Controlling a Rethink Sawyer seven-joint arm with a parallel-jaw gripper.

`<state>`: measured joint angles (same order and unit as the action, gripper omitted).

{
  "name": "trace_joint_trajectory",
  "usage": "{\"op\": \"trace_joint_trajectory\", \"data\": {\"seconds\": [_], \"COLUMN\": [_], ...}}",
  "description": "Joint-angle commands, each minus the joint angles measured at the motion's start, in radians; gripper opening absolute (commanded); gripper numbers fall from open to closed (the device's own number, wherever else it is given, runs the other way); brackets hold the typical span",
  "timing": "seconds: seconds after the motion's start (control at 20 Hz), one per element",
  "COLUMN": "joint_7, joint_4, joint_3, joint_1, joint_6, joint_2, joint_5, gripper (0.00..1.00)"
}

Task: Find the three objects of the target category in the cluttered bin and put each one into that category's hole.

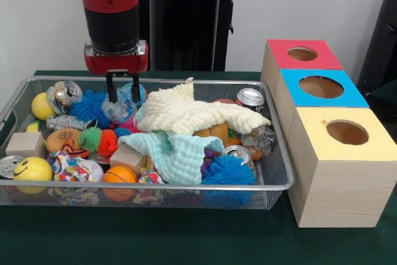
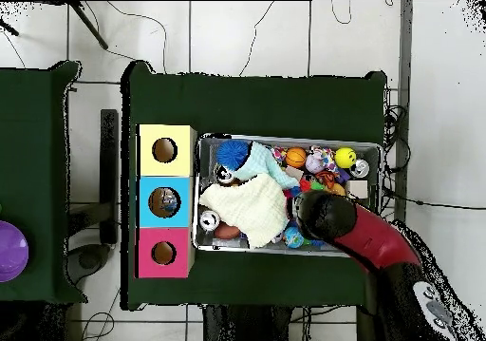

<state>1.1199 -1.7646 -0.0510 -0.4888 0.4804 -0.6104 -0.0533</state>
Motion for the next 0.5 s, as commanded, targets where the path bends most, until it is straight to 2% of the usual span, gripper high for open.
{"op": "trace_joint_trajectory", "data": {"seconds": [0.05, 0.25, 0.5], "joint_7": [0.307, 0.327, 0.37], "joint_4": [-0.096, -0.126, -0.118], "joint_3": [-0.02, -0.033, -0.061], "joint_1": [0.028, 0.046, 0.094], "joint_6": [0.125, 0.108, 0.13], "joint_2": [-0.06, -0.075, -0.079], "joint_5": [-0.083, -0.109, -0.14], "gripper": [0.0, 0.0, 0.0]}}
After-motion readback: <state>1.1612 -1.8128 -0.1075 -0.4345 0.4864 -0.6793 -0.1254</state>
